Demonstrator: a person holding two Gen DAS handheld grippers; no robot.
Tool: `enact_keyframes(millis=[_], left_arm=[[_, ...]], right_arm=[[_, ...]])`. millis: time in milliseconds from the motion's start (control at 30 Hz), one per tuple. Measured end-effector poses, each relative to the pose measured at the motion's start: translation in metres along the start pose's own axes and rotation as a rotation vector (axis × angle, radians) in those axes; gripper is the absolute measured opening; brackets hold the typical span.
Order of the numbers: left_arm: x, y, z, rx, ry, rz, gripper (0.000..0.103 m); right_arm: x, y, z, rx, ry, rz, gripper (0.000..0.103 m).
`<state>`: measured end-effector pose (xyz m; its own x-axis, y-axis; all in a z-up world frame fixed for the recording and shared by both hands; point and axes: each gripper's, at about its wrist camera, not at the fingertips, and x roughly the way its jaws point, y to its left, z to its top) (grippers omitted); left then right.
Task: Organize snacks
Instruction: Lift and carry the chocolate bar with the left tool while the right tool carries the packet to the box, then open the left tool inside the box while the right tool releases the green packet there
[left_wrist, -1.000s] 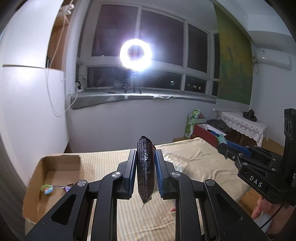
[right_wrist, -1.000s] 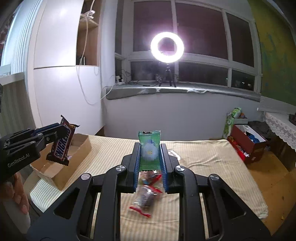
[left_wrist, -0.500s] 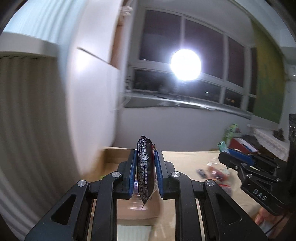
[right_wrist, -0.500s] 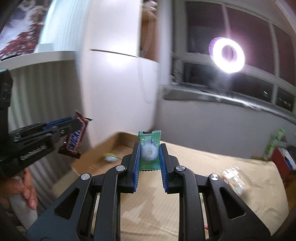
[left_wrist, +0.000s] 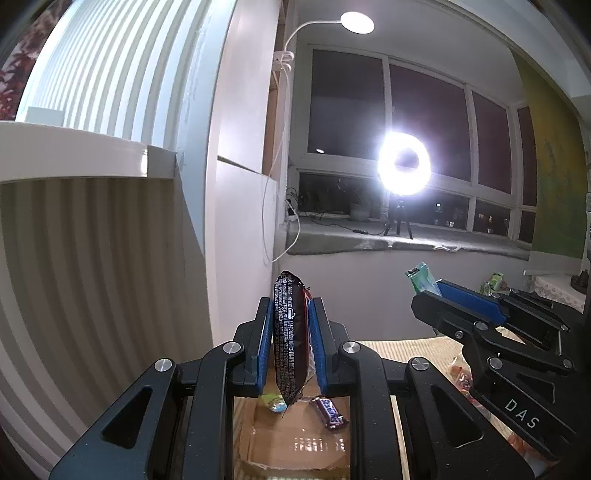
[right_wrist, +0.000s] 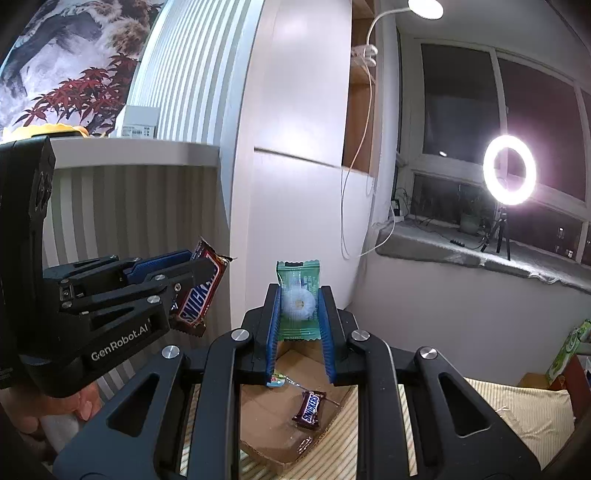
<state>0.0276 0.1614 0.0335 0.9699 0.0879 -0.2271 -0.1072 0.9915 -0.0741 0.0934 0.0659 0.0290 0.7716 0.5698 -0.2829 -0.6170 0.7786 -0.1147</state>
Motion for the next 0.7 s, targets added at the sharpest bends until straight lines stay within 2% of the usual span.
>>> enact_keyframes(millis=[100, 333, 500, 567, 600, 633, 667, 700], left_arm=[[0.014, 0.004, -0.008, -0.015, 0.022, 0.001, 0.018], [0.065, 0.022, -0.062, -0.057, 0.167, -0.005, 0.018], [0.098, 0.024, -0.094, -0.091, 0.251, -0.009, 0.018], [0.106, 0.023, -0.102, -0.100, 0.278, 0.000, 0.018], [0.107, 0.023, -0.103, -0.106, 0.285, 0.005, 0.019], [0.110, 0.024, -0.106, -0.115, 0.294, 0.008, 0.024], [0.112, 0.024, -0.106, -0.116, 0.298, 0.014, 0.033], [0.111, 0.025, -0.105, -0.120, 0.290, 0.029, 0.048]], right_arm=[[0.023, -0.008, -0.015, 0.019, 0.056, 0.006, 0.020], [0.096, -0.019, -0.080, 0.070, 0.251, 0.034, 0.020], [0.124, -0.030, -0.108, 0.087, 0.321, 0.042, 0.021], [0.130, -0.033, -0.111, 0.091, 0.335, 0.049, 0.029], [0.131, -0.033, -0.112, 0.090, 0.334, 0.047, 0.048], [0.131, -0.035, -0.112, 0.088, 0.326, 0.030, 0.054], [0.131, -0.037, -0.111, 0.091, 0.319, 0.032, 0.055], [0.131, -0.038, -0.111, 0.093, 0.315, 0.032, 0.055]])
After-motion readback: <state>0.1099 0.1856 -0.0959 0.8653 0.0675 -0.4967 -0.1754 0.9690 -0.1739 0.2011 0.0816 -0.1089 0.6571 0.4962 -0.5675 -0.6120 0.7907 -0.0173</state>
